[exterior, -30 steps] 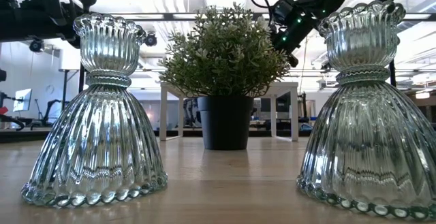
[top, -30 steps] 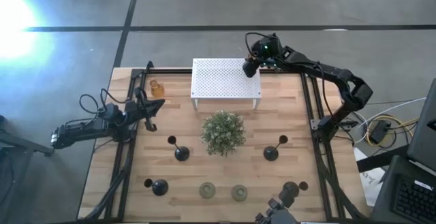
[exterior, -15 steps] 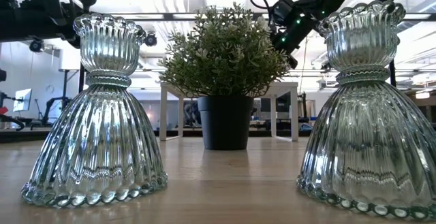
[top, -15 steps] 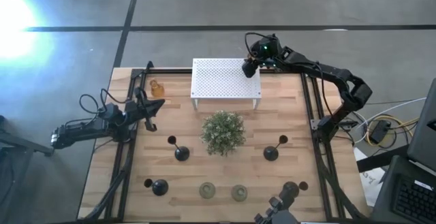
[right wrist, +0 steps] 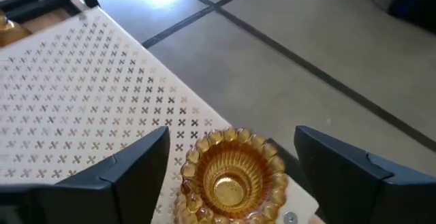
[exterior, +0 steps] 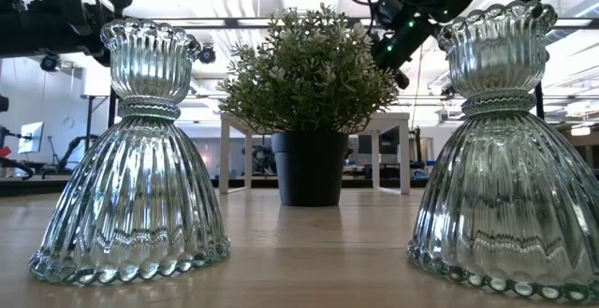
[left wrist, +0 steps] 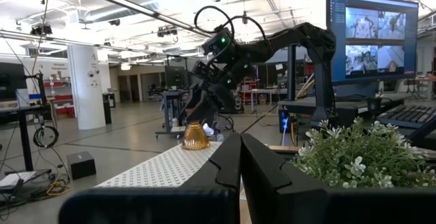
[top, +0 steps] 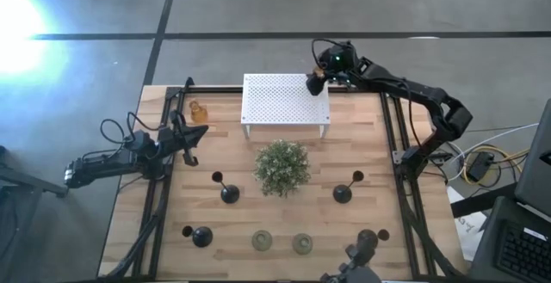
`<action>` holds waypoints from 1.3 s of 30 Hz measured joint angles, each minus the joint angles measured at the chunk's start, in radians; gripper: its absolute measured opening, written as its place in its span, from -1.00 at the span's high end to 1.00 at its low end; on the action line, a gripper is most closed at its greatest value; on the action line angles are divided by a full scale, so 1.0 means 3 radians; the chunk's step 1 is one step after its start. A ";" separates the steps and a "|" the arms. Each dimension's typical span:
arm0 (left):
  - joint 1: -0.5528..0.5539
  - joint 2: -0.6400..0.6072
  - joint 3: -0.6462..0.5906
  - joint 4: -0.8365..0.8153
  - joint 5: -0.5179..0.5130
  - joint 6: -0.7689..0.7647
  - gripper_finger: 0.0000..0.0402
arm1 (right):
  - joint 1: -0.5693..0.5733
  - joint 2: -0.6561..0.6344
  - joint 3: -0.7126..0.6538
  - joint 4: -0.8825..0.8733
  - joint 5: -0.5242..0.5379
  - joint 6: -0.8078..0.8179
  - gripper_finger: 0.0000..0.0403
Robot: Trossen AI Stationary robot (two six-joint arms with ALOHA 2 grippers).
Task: Pick & Place candle stick holders
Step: Put the right large black candle holder on the shelf
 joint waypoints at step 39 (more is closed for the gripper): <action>-0.0001 0.0000 0.0000 0.0001 0.0000 0.0000 0.93 | 0.0423 -0.2397 0.0152 -0.0448 -0.1553 -0.0122 -0.61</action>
